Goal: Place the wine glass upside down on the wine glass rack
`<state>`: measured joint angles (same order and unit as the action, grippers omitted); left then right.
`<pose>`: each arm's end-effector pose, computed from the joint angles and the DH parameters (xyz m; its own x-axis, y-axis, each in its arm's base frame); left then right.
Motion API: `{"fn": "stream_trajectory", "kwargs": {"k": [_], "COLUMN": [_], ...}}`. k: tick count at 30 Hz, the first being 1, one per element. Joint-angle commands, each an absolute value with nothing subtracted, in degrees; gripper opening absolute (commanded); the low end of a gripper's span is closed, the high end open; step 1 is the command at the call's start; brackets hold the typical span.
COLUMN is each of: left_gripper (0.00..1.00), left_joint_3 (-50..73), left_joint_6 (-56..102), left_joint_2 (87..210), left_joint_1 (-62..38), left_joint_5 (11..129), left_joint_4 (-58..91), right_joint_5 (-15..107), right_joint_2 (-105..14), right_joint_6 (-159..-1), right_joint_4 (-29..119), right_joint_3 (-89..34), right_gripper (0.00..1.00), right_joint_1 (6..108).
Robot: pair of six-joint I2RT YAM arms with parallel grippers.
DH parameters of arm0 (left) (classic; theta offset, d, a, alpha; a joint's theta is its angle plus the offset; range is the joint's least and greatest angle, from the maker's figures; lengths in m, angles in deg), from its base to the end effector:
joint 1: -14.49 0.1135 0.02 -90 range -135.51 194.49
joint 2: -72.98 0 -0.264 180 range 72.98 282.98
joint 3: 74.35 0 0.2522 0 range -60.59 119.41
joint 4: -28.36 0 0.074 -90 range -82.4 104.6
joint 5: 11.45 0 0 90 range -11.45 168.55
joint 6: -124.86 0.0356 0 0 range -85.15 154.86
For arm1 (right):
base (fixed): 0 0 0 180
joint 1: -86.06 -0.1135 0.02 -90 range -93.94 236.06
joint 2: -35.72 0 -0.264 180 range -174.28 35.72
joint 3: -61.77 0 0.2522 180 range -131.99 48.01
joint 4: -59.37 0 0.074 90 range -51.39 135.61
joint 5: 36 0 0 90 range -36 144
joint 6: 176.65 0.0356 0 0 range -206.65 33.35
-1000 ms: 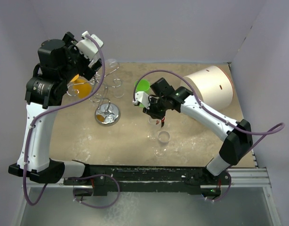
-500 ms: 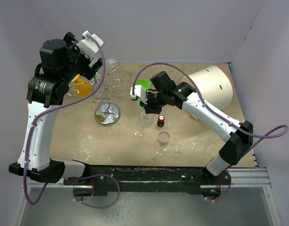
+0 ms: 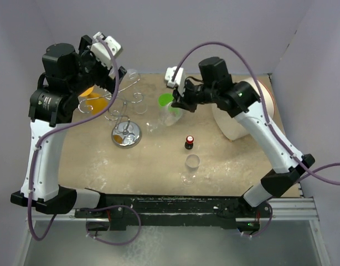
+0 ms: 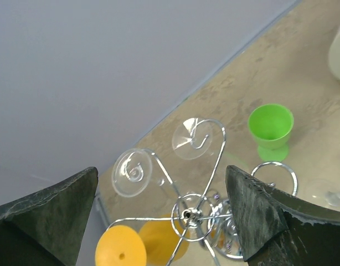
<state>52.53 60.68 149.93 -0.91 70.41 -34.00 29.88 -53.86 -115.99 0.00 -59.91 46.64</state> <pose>0.2198 -0.0658 0.5402 -0.0142 0.4511 -0.8923 0.4470 0.8012 0.3979 0.2429 0.2185 0.4627 0.1129 -0.4861 -0.8666 -0.9233 0.2710 -0.2723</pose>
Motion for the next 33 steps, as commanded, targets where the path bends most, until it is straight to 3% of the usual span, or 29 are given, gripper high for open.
{"fn": "stream_trajectory", "kwargs": {"k": [1,8,17,26,33], "left_gripper": [0.99,0.99,0.99,0.87,0.79], "left_joint_3": [56.52,59.15,59.44,57.38,56.79], "left_joint_6": [54.54,42.76,31.85,18.82,15.36], "left_joint_2": [150.68,153.18,156.49,161.16,163.20], "left_joint_1": [-0.29,0.80,0.83,0.78,0.78], "left_joint_5": [60.06,49.59,46.60,40.71,43.47], "left_joint_4": [-32.26,-29.28,-23.55,-16.78,-15.54], "right_joint_5": [25.91,38.36,40.83,37.19,35.81], "right_joint_2": [-50.48,-49.24,-56.47,-59.03,-59.06], "right_joint_6": [-110.83,-107.44,-99.99,-95.63,-93.12], "right_joint_4": [-0.61,2.76,7.18,14.05,14.05], "right_joint_3": [-68.42,-73.54,-87.66,-92.32,-94.03], "right_gripper": [0.00,0.00,0.00,0.00,0.00], "right_joint_1": [52.44,58.07,58.11,58.11,58.11]}}
